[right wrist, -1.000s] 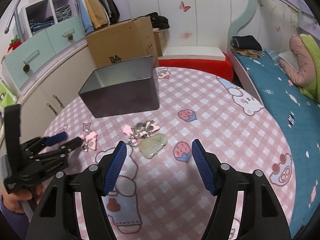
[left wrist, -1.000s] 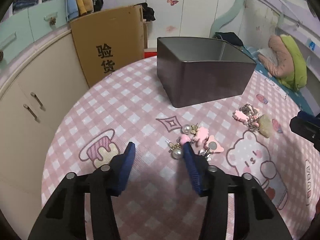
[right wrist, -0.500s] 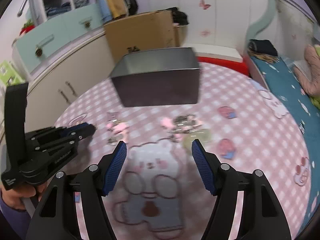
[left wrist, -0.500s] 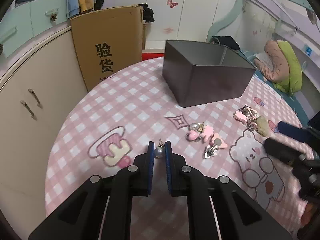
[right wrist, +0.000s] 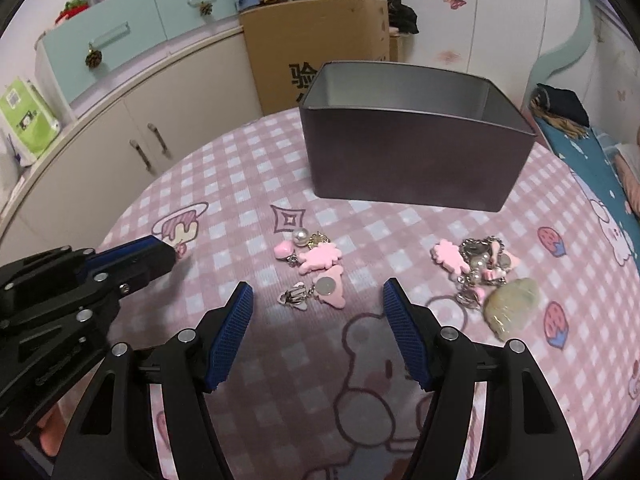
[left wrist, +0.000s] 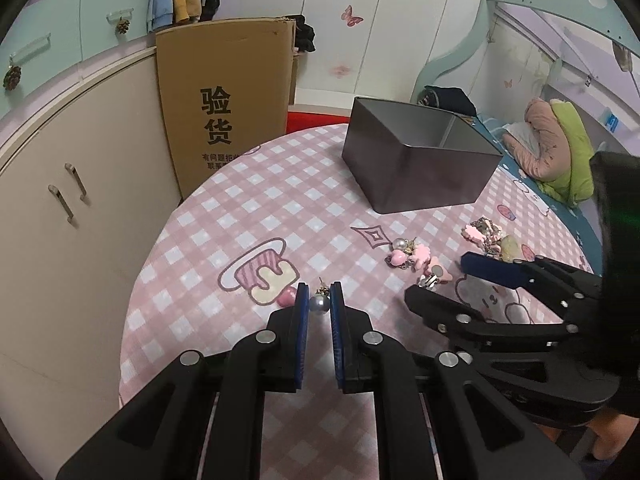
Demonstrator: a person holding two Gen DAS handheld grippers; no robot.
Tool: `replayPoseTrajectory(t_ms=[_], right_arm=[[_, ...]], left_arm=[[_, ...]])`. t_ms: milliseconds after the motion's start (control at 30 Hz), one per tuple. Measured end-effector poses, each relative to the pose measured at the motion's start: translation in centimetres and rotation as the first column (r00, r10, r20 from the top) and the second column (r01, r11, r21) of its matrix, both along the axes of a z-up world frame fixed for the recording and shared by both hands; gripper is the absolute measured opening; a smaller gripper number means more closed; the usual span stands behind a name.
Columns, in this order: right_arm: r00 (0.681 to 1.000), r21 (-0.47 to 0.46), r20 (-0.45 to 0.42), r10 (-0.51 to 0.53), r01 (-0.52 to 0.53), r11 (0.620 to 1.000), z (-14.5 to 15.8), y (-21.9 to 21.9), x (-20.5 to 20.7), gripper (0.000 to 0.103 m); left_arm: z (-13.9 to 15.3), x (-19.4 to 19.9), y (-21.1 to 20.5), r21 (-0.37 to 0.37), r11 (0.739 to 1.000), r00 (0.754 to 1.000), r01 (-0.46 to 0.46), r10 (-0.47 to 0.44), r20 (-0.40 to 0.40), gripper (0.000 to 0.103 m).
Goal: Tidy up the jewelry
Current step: 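Grasp a silver charm earring with the right tool while the left holds its earring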
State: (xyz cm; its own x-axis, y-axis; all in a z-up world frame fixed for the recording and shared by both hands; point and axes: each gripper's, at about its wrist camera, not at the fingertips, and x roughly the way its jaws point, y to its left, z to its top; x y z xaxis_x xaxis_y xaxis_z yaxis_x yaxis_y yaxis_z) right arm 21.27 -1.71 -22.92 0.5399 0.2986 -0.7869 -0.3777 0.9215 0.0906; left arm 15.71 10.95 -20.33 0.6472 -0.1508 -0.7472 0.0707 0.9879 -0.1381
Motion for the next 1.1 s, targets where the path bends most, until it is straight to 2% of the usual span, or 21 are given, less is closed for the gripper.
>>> replayPoseTrajectory(t_ms=[33, 100, 133, 200, 267, 400, 600, 700, 833, 867, 900, 933, 967, 1100], right_arm=[[1.0, -0.011, 0.007, -0.001, 0.001, 1.0, 0.0, 0.0, 0.0, 0.053], [1.0, -0.033, 0.025, -0.007, 0.008, 0.999, 0.0, -0.1, 0.0, 0.038], [1.0, -0.028, 0.026, -0.006, 0.007, 1.0, 0.0, -0.3, 0.1, 0.036], [1.0, -0.026, 0.024, -0.008, 0.009, 1.0, 0.1, -0.8, 0.2, 0.024], [1.0, -0.016, 0.018, -0.008, 0.008, 1.0, 0.2, -1.2, 0.4, 0.018], [1.0, -0.007, 0.013, -0.009, 0.009, 1.0, 0.2, -1.9, 0.6, 0.011], [1.0, 0.004, 0.017, -0.025, 0.025, 1.0, 0.5, -3.0, 0.5, 0.009], [1.0, 0.026, 0.008, -0.018, 0.017, 1.0, 1.0, -3.2, 0.8, 0.012], [1.0, -0.014, 0.005, -0.013, 0.013, 1.0, 0.6, -2.6, 1.7, 0.014], [1.0, -0.02, 0.003, -0.011, 0.011, 1.0, 0.5, -2.5, 1.7, 0.025], [1.0, -0.018, 0.011, -0.008, 0.008, 1.0, 0.6, -2.4, 1.6, 0.048], [1.0, -0.013, 0.028, -0.009, 0.01, 1.0, 0.8, -2.4, 1.5, 0.056], [0.999, -0.009, 0.037, -0.009, 0.009, 1.0, 0.9, -2.4, 1.5, 0.061], [0.999, -0.003, 0.033, 0.0, 0.0, 1.0, 1.0, -2.3, 2.0, 0.061]], left_arm=[[0.0, 0.0, 0.0, -0.006, 1.0, 1.0, 0.005, -0.005, -0.001, 0.009], [-0.1, 0.1, -0.2, -0.017, 1.0, 1.0, 0.013, -0.013, -0.004, 0.009], [-0.1, 0.1, -0.2, -0.023, 1.0, 1.0, 0.017, -0.017, -0.004, 0.009], [-0.1, 0.2, -0.4, -0.033, 0.999, 1.0, 0.024, -0.025, -0.005, 0.009], [0.0, 0.3, -0.5, -0.044, 0.999, 0.999, 0.032, -0.032, -0.007, 0.009], [0.3, 0.4, -1.2, -0.044, 0.998, 0.999, 0.049, -0.049, 0.0, 0.009], [0.4, 0.6, -1.8, -0.058, 0.996, 0.998, 0.064, -0.064, -0.001, 0.009], [0.6, 0.6, -2.0, -0.059, 0.996, 0.998, 0.069, -0.069, 0.002, 0.009], [0.6, 0.8, -2.2, -0.064, 0.995, 0.997, 0.071, -0.071, 0.0, 0.009], [0.7, 0.8, -2.2, -0.063, 0.995, 0.997, 0.073, -0.074, 0.0, 0.009], [0.7, 0.8, -2.2, -0.064, 0.995, 0.997, 0.074, -0.074, 0.001, 0.009], [0.8, 0.8, -2.2, -0.066, 0.995, 0.997, 0.075, -0.075, 0.002, 0.009], [0.8, 0.8, -2.1, -0.069, 0.995, 0.997, 0.075, -0.075, 0.003, 0.009], [0.9, 0.9, -1.9, -0.074, 0.995, 0.997, 0.072, -0.071, 0.005, 0.009]])
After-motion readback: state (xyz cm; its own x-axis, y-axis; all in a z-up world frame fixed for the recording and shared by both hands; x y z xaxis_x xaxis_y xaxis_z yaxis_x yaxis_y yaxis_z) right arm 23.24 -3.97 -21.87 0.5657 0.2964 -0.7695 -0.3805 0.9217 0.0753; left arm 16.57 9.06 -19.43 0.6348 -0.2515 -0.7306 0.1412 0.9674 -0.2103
